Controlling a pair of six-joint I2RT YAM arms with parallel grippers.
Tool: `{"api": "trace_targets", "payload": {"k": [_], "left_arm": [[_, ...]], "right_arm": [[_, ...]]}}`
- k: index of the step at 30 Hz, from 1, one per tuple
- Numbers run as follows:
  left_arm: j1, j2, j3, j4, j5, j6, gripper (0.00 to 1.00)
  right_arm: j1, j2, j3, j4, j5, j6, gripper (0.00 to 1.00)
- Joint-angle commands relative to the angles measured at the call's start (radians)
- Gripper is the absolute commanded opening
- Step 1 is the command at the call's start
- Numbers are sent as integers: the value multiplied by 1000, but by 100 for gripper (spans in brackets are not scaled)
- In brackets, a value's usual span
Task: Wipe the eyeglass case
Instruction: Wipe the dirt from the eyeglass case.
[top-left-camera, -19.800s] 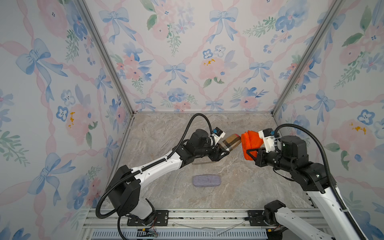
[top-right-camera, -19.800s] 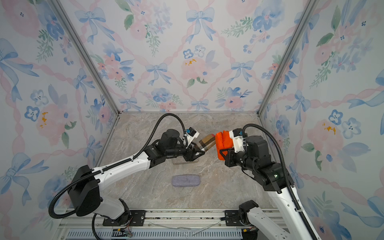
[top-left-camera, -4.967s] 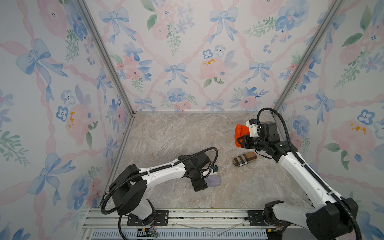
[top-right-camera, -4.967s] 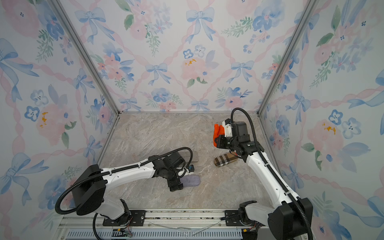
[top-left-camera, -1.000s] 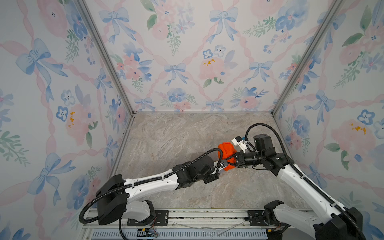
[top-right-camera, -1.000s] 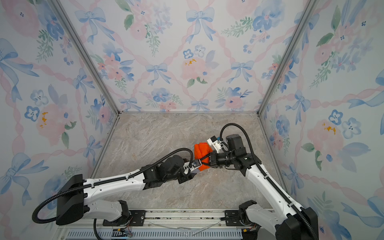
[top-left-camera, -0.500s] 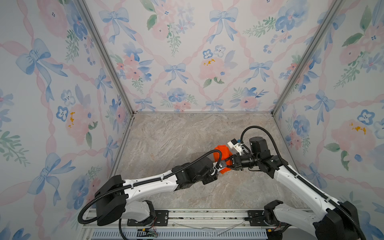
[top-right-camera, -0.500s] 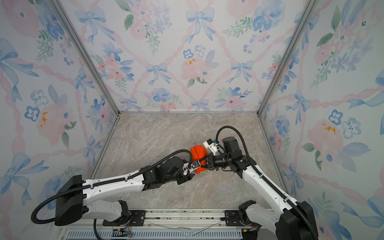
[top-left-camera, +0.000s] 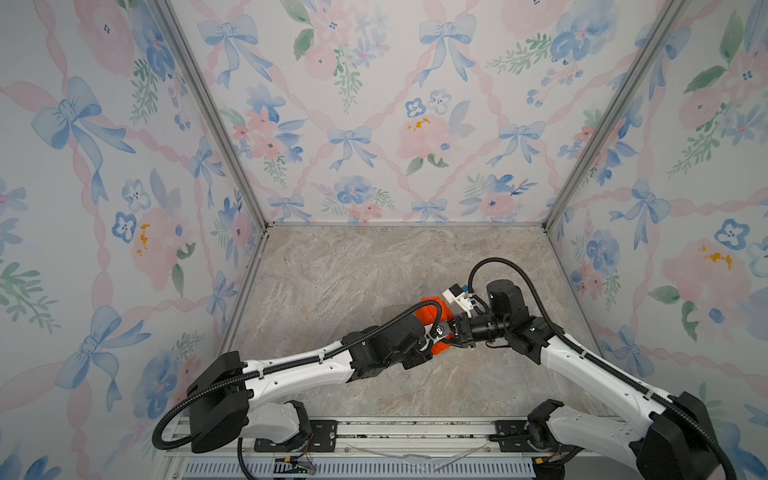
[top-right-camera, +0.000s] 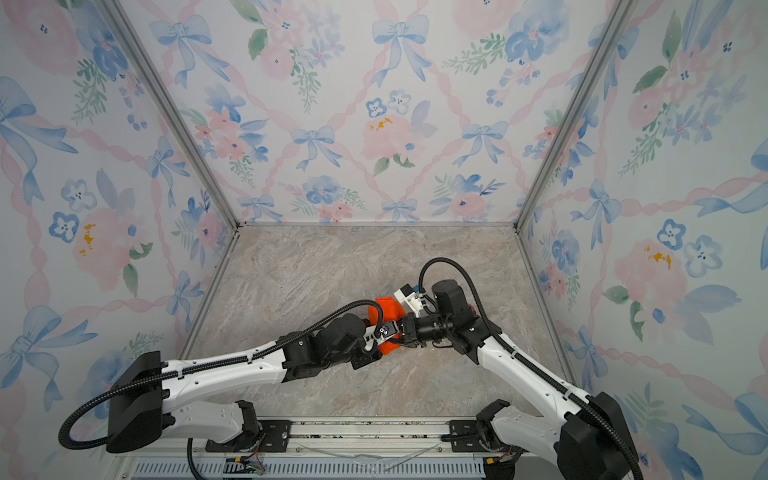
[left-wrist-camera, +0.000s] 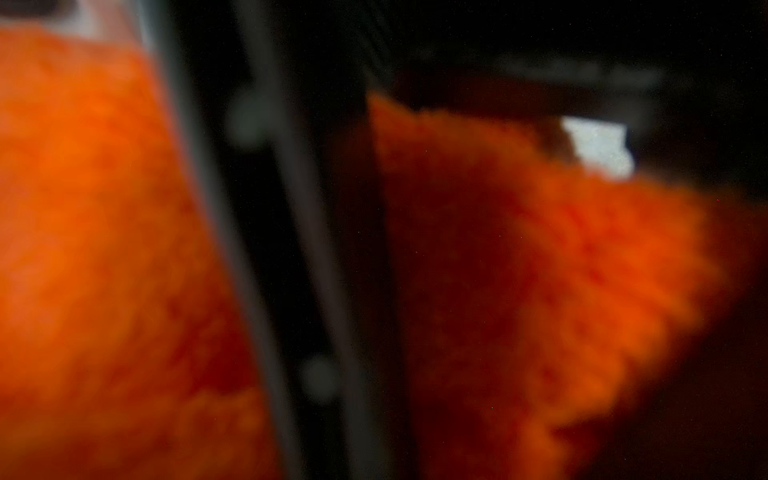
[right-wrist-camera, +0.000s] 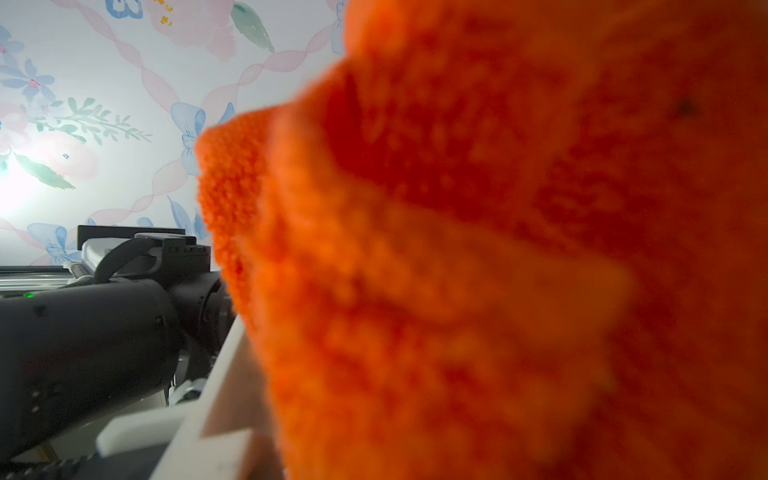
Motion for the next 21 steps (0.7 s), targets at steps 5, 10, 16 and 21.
{"api": "trace_targets", "payload": {"k": [5, 10, 16, 21], "left_arm": [[1, -69, 28, 198, 13, -28, 34], [1, -68, 31, 201, 9, -35, 34], [3, -74, 27, 212, -6, -40, 34], [4, -83, 27, 203, -8, -34, 35]], "right_arm": [[-294, -32, 90, -438, -49, -282, 0], [-156, -54, 37, -219, 6, -84, 0], [53, 2, -29, 99, 79, 131, 0], [-130, -8, 2, -188, 44, -84, 0]]}}
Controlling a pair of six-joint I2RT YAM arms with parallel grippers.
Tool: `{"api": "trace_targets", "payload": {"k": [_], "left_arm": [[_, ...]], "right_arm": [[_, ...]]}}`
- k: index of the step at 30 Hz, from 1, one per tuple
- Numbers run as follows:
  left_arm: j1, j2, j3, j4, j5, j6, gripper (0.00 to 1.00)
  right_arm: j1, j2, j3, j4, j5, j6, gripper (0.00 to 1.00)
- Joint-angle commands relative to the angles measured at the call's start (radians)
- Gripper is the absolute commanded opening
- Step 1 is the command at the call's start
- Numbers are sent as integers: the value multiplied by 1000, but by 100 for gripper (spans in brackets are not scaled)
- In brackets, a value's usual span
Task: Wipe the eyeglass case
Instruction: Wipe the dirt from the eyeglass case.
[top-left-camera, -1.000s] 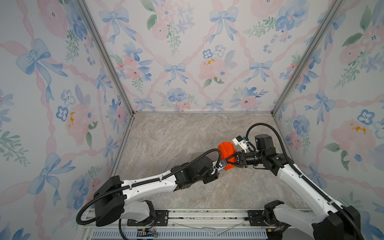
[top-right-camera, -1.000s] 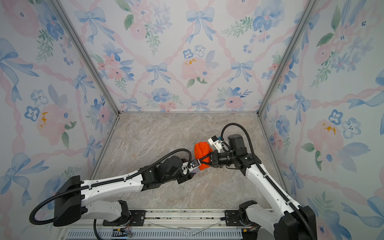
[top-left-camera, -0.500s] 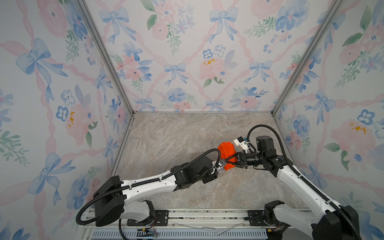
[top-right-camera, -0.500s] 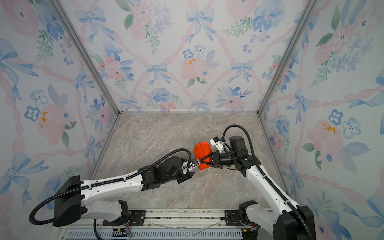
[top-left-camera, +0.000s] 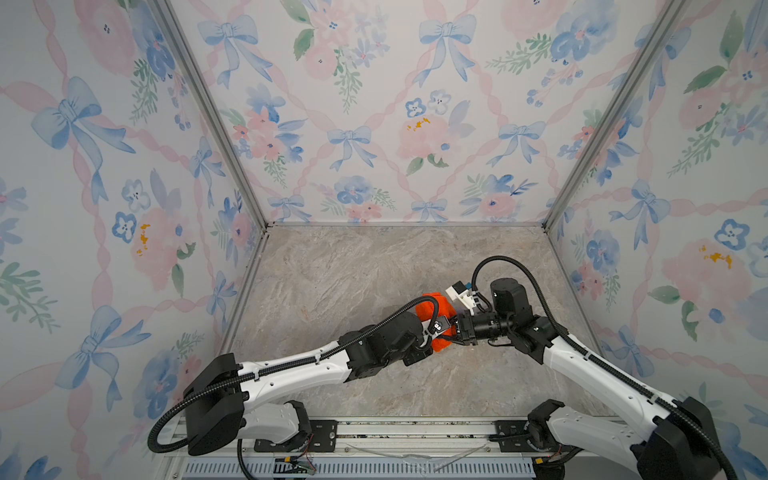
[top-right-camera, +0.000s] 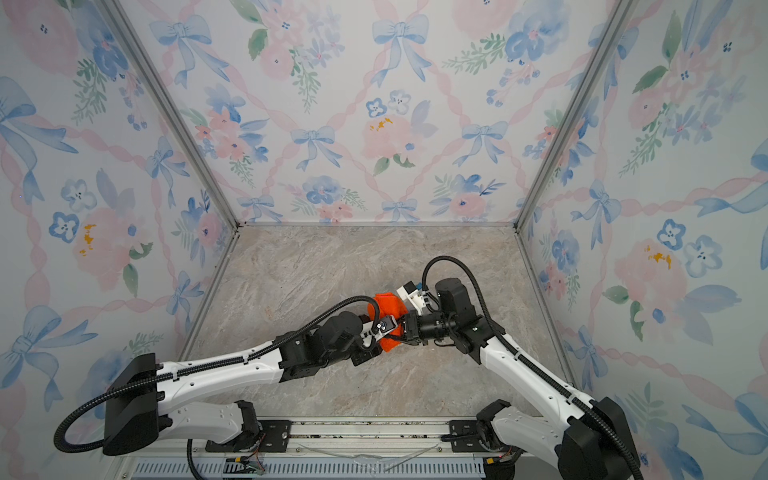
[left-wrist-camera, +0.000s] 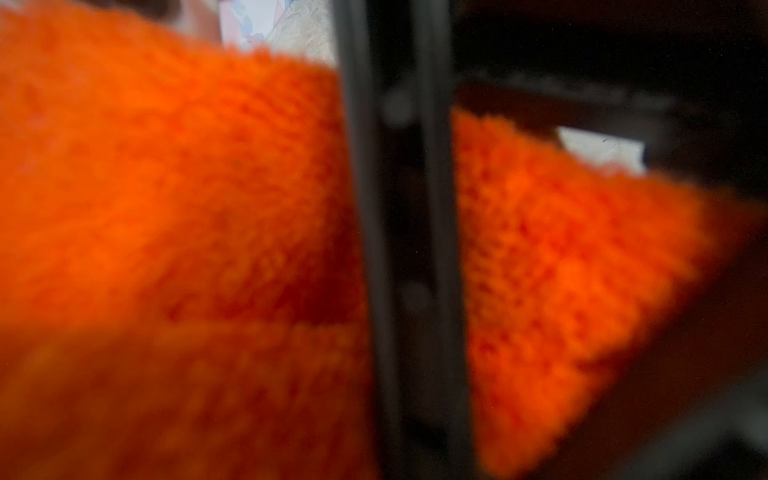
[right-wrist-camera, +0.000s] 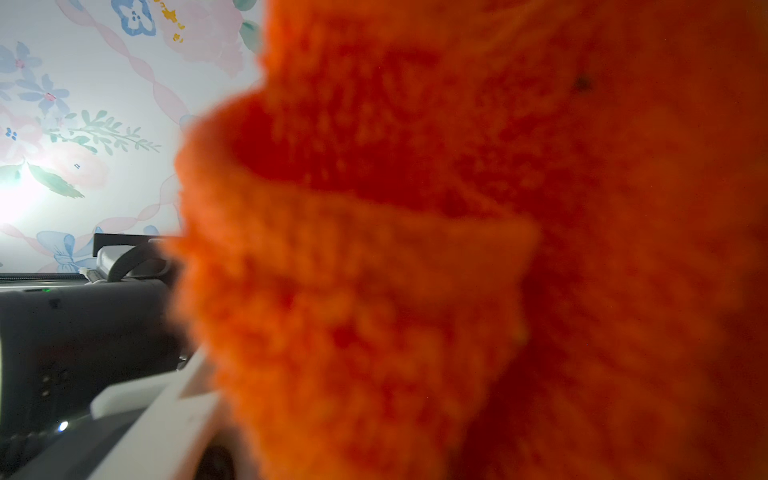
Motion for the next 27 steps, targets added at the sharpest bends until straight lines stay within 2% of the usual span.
{"api": "trace_targets", "payload": {"k": [1, 4, 6, 14, 18, 20, 27], "left_arm": [[-2, -66, 26, 173, 16, -18, 35], [2, -76, 23, 162, 11, -21, 35], [4, -83, 19, 161, 7, -25, 35], [11, -65, 42, 68, -12, -17, 33], [12, -79, 31, 34, -37, -25, 32], [7, -87, 14, 35, -46, 10, 33], [-79, -12, 32, 38, -287, 223, 31]], "right_arm": [[-161, 2, 14, -265, 32, -150, 0], [-313, -18, 80, -489, 18, -327, 0], [-361, -39, 114, -561, 27, -375, 0], [-398, -208, 188, -509, 114, -253, 0], [-430, -250, 295, -582, 163, -268, 0], [-437, -254, 345, -605, 165, -274, 0], [-413, -191, 425, -582, 155, -219, 0]]}}
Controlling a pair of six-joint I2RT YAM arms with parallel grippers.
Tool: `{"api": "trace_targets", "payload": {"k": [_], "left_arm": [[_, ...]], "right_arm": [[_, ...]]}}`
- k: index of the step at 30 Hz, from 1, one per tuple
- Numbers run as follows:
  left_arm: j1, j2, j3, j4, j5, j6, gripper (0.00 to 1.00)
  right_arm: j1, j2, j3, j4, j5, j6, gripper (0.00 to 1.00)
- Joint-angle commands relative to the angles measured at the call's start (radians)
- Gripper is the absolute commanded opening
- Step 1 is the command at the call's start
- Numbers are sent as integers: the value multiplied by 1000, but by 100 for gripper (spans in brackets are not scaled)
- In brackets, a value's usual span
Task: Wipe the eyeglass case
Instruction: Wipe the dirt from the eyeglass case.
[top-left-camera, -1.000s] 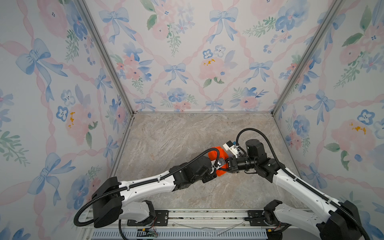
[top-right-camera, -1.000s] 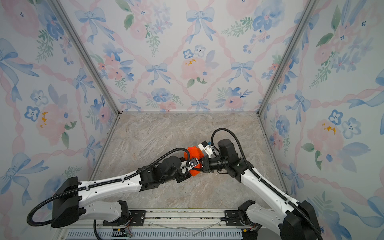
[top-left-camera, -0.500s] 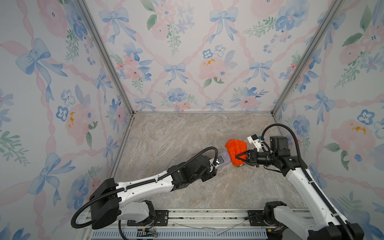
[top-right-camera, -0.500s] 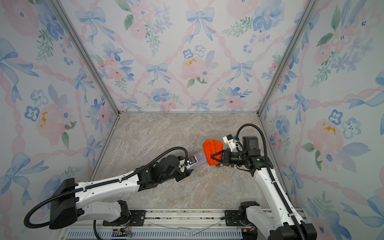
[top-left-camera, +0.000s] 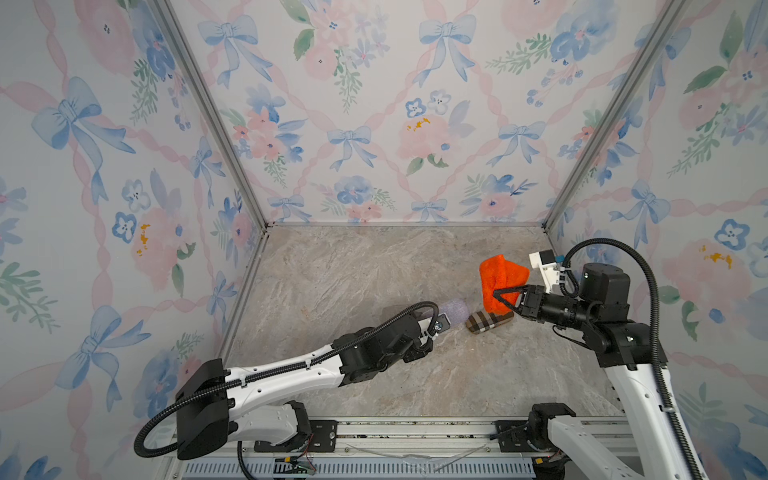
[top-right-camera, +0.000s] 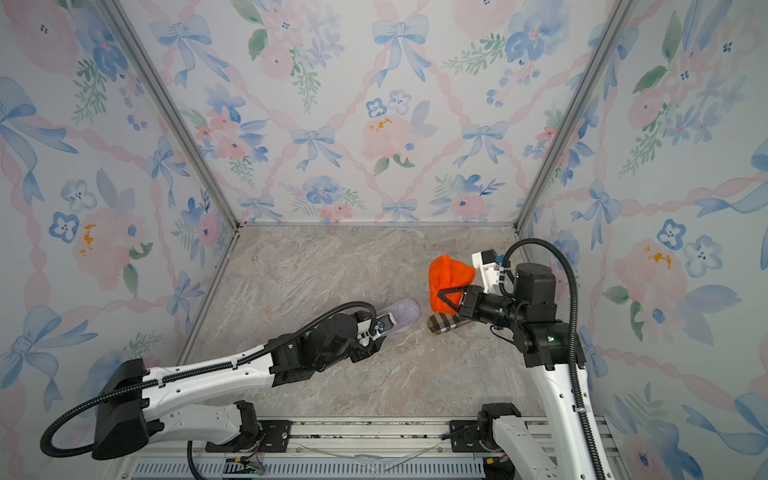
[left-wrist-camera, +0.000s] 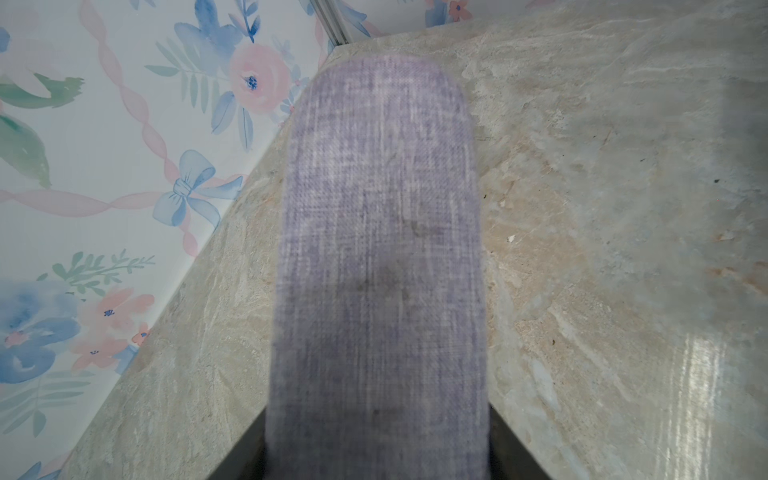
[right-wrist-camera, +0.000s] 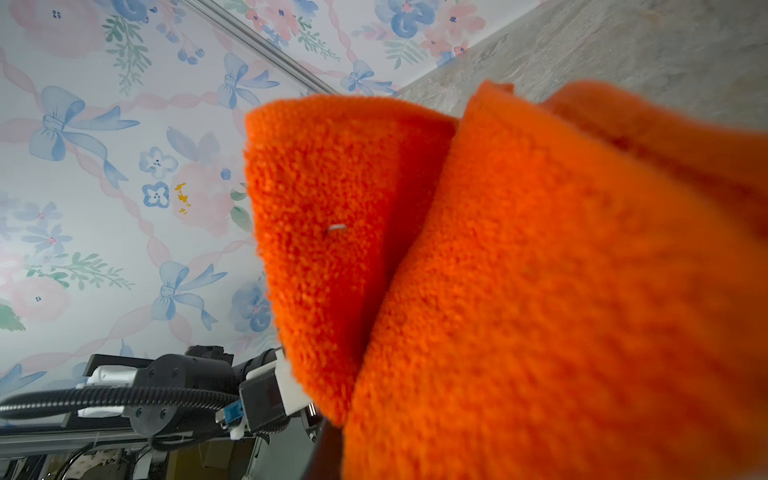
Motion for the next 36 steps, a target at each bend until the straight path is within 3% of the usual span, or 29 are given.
{"api": "trace_targets", "payload": {"k": [1, 7, 11, 22, 29, 36], "left_arm": [[-38, 44, 29, 40, -169, 159, 30], [-115, 138, 15, 242, -413, 480, 30], [-147, 180, -8, 381, -491, 622, 30], [-155, 170, 17, 409, -516, 728, 31], [-147, 156, 8, 412, -500, 725, 32], [-146, 158, 8, 413, -493, 719, 32]], "right_arm": [[27, 47, 54, -5, 10, 38, 0], [219, 179, 156, 35, 104, 68, 0], [324, 269, 221, 29, 152, 58, 0], [391, 436, 111, 89, 95, 53, 0], [319, 435, 144, -195, 148, -153, 0], [475, 538, 189, -67, 104, -72, 0]]}}
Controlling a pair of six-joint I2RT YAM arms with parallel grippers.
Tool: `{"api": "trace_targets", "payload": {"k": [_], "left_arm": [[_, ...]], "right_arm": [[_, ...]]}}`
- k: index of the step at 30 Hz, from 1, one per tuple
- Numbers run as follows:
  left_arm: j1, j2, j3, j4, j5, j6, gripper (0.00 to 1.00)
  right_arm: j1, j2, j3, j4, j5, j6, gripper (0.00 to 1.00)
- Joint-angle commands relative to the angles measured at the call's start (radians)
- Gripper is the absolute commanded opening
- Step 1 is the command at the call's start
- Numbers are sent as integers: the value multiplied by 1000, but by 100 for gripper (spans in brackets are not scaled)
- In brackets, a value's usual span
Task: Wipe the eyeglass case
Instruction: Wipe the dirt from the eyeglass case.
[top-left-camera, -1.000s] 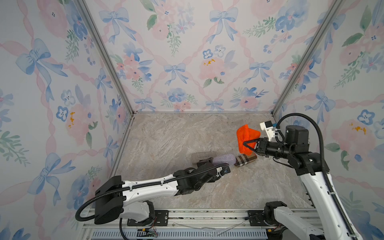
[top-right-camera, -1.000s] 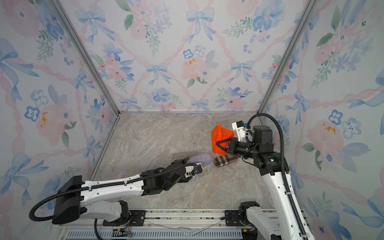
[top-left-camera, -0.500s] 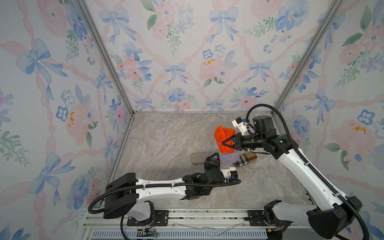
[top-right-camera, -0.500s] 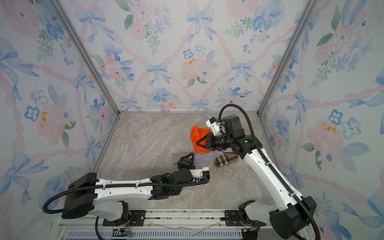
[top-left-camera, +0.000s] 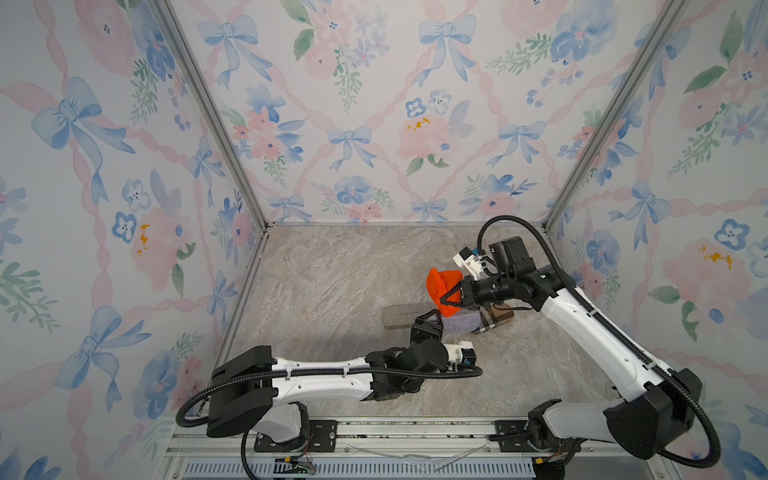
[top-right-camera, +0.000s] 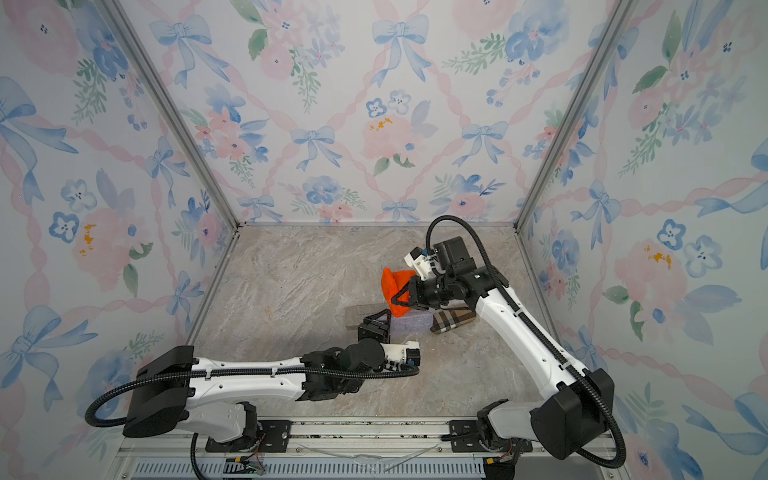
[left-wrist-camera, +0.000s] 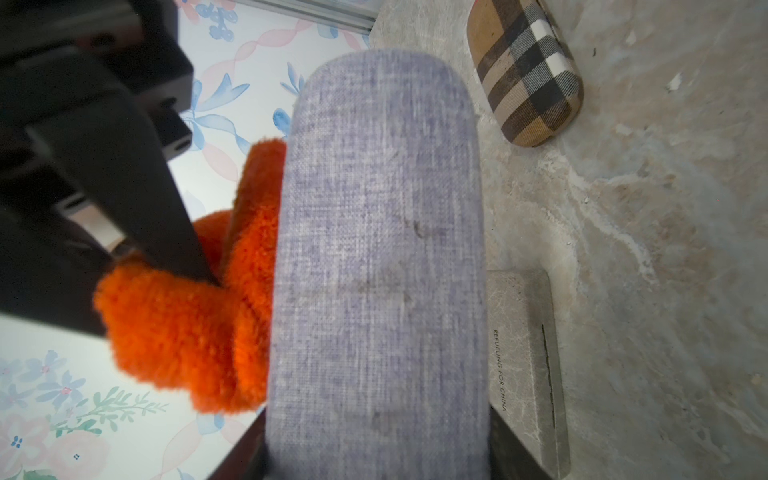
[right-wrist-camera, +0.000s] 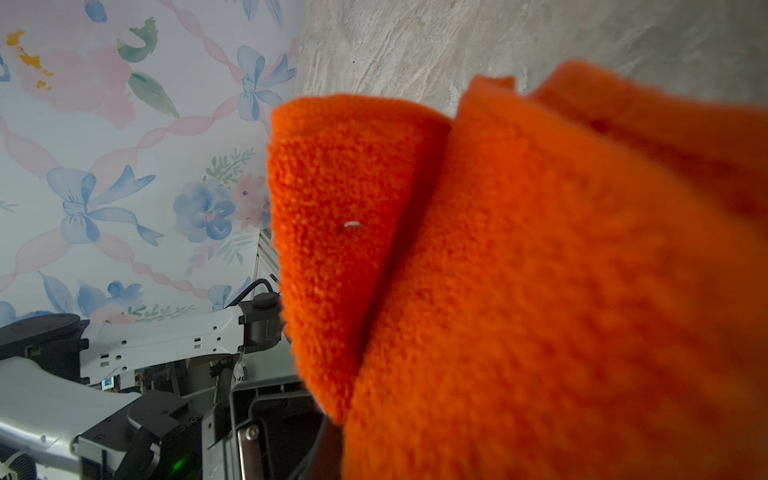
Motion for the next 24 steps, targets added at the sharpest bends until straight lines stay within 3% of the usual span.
{"api": "trace_targets", "payload": {"k": [1, 4, 8, 12, 15, 20, 24], "left_arm": [[10, -32, 6, 106, -40, -17, 32], [19, -50, -9, 106, -43, -30, 32], [21, -62, -22, 106, -53, -34, 32], [21, -70, -25, 106, -52, -34, 32], [20, -67, -21, 106, -51, -29, 32], [20, -56, -6, 106, -44, -38, 32], [22, -59, -8, 107, -52, -40, 32]], "right_arm": [[59, 48, 17, -31, -28, 12, 0], [29, 24, 2, -104, -8, -31, 0], [-106, -54, -100, -176, -8, -81, 0], [-171, -93, -156, -163, -12, -80, 0], [-138, -76, -155, -94, -27, -32, 0], [11, 18, -62, 19, -56, 46, 0], [12, 18, -87, 73, -113, 81, 0]]}}
